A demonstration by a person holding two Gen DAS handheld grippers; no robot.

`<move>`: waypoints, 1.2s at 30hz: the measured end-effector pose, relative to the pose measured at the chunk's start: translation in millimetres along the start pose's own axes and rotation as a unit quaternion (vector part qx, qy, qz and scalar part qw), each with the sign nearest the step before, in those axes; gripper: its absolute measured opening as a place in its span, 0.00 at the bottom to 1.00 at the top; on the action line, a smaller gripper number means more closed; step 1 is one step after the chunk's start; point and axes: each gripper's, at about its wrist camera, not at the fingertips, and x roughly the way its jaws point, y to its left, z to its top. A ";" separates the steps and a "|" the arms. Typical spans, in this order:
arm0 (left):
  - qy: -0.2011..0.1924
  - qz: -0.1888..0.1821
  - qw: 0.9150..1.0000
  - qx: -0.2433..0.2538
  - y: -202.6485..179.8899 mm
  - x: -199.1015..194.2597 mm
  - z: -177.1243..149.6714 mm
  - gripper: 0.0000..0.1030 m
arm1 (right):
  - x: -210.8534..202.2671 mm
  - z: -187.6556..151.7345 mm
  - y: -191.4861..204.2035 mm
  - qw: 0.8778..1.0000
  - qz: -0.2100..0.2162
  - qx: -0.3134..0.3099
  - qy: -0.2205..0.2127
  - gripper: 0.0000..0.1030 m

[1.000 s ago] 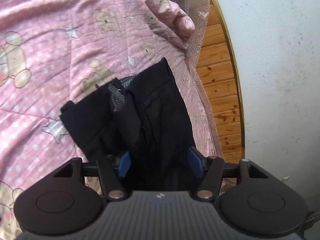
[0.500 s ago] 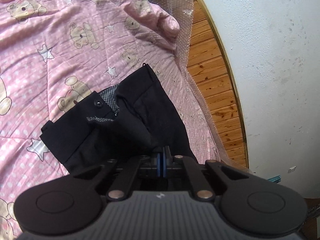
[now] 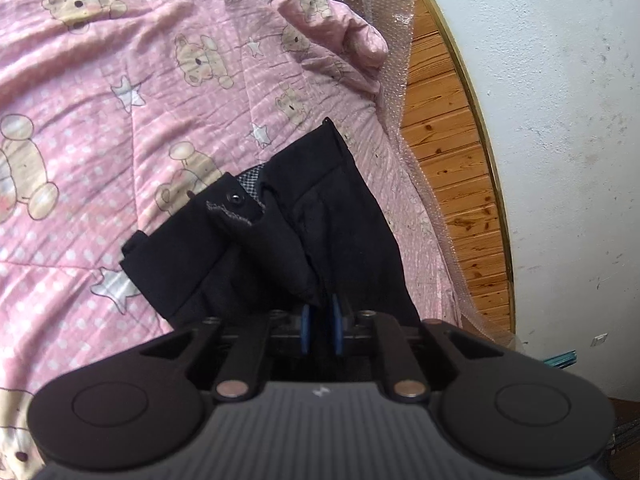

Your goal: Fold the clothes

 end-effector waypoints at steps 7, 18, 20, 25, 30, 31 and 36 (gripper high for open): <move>0.023 0.046 0.997 0.056 -16.3 20.4 -13.6 0.01 | -1.0 24.4 -14.5 0.999 -0.011 0.025 -0.044 0.10; 0.030 0.100 0.993 0.046 9.8 5.4 -21.9 0.01 | -15.0 85.7 -41.8 0.998 -0.037 0.003 -0.052 0.19; 0.022 0.066 0.997 0.037 4.0 5.4 -24.0 0.03 | -32.5 96.9 -50.5 0.996 -0.045 0.006 -0.074 0.36; -0.011 0.069 0.998 -0.003 -3.1 9.7 -34.8 0.45 | -57.4 132.6 -68.1 0.989 -0.074 0.013 -0.127 0.43; -0.037 0.107 0.994 -0.004 -8.6 23.7 -45.8 0.43 | -51.1 170.6 -60.7 0.980 -0.151 -0.041 -0.125 0.09; -0.043 0.121 0.992 0.000 -9.7 25.6 -47.3 0.15 | -50.2 176.5 -59.7 0.977 -0.164 -0.052 -0.123 0.03; -0.047 0.179 0.983 -0.001 -4.0 21.9 -61.1 0.02 | -48.6 201.3 -56.9 0.970 -0.197 -0.098 -0.105 0.00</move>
